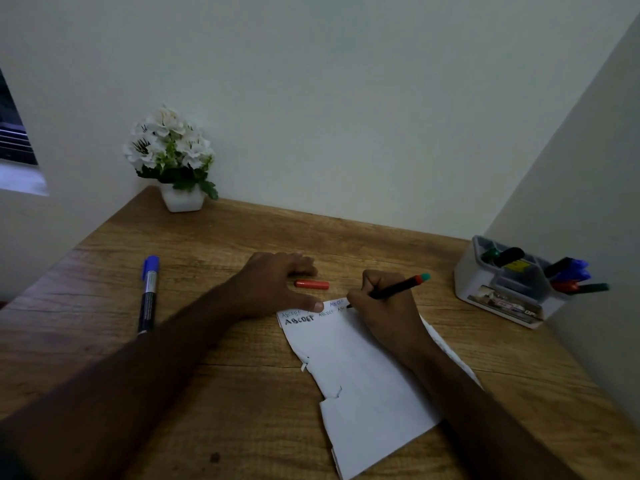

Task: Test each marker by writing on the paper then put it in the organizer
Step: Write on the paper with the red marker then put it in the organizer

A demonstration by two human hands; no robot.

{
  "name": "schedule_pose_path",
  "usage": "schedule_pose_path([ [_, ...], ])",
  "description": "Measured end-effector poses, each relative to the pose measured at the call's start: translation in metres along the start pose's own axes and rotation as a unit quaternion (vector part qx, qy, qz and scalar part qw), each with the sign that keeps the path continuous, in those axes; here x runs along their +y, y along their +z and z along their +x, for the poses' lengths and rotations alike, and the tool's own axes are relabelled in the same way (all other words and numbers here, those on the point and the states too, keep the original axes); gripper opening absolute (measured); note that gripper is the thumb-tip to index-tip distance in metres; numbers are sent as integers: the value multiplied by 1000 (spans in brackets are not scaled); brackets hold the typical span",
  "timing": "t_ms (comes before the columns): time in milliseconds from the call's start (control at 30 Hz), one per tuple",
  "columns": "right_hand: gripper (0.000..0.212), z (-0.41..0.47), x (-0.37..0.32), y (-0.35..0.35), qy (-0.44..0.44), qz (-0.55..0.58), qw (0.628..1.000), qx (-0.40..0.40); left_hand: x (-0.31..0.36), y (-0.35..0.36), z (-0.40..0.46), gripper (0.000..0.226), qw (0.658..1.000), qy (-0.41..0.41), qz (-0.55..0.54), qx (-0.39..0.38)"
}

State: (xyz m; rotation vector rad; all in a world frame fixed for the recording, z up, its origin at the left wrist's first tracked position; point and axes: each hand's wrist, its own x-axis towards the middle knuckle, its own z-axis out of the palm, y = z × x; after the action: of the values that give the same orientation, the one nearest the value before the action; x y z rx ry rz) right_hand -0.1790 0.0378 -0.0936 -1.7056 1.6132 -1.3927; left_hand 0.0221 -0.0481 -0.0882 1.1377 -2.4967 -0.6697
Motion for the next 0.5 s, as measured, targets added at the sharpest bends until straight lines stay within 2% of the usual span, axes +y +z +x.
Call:
schedule_pose_path([
  [167, 34, 1, 0, 2, 4, -16, 1000, -2, -2, 1, 0, 84, 1000, 3, -3, -2],
  [500, 32, 1, -2, 2, 14, -13, 1000, 5, -3, 1, 1, 90, 1000, -3, 0, -7],
])
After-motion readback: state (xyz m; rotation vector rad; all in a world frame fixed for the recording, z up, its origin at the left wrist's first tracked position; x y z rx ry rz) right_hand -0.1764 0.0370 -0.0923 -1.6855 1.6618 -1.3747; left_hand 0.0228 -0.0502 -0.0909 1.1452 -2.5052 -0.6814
